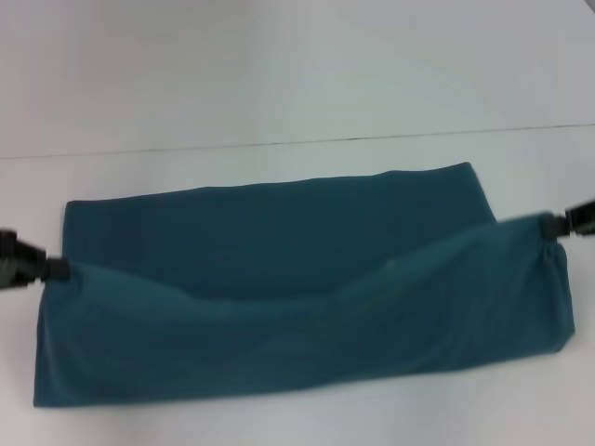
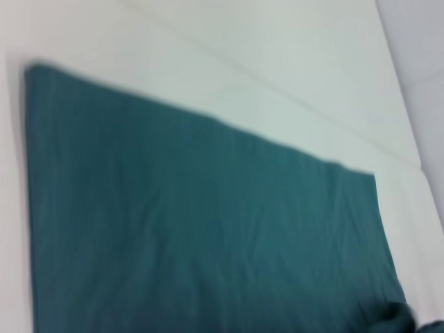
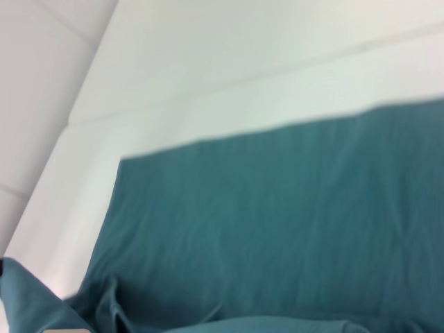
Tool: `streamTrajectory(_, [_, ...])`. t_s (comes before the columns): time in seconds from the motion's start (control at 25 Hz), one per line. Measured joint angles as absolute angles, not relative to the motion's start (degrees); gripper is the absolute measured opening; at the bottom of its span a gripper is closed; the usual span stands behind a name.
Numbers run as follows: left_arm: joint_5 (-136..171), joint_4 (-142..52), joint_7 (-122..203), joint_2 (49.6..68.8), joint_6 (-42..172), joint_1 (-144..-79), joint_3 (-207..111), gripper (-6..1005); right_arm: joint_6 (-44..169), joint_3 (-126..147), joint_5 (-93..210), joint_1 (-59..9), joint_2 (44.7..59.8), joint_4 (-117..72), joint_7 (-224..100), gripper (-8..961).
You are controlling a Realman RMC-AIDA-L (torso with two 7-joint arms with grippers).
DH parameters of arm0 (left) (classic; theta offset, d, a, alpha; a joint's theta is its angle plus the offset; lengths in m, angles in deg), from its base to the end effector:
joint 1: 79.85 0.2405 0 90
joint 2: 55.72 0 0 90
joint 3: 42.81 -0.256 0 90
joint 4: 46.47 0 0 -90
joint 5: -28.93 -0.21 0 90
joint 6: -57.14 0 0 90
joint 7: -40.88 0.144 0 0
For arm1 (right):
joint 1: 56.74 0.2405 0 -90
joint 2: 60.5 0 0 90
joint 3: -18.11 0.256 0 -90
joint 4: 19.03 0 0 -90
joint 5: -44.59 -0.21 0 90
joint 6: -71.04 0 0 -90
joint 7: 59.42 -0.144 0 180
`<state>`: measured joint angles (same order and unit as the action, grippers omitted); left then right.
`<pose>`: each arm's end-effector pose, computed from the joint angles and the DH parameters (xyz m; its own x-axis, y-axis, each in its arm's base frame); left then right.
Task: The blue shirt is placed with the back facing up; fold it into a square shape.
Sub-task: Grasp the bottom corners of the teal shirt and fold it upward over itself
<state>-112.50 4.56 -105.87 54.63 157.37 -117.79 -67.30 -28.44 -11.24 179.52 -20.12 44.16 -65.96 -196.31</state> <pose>-0.2789 0.3581 0.1097 0.1021 0.9328 0.3455 0.9935 -0.1131 0.0117 0.2844 0.3618 0.1343 0.2883 -0.8900 -0.3534 -0.9559 -0.2891 -0.0518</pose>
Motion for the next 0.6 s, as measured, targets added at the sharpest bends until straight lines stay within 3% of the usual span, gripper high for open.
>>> streamTrajectory(0.44, [-112.86,5.10,-110.94,53.59,149.66,-122.08,-69.82,37,-16.73,-8.50,177.06,-17.87,44.17,-66.05,-198.07,112])
streamTrajectory(0.6, [-112.93,3.85,-111.85,53.32,145.27,-123.05,-71.91,38,-10.64,-9.12,176.78,-17.64,45.68,-66.00,-198.83,116])
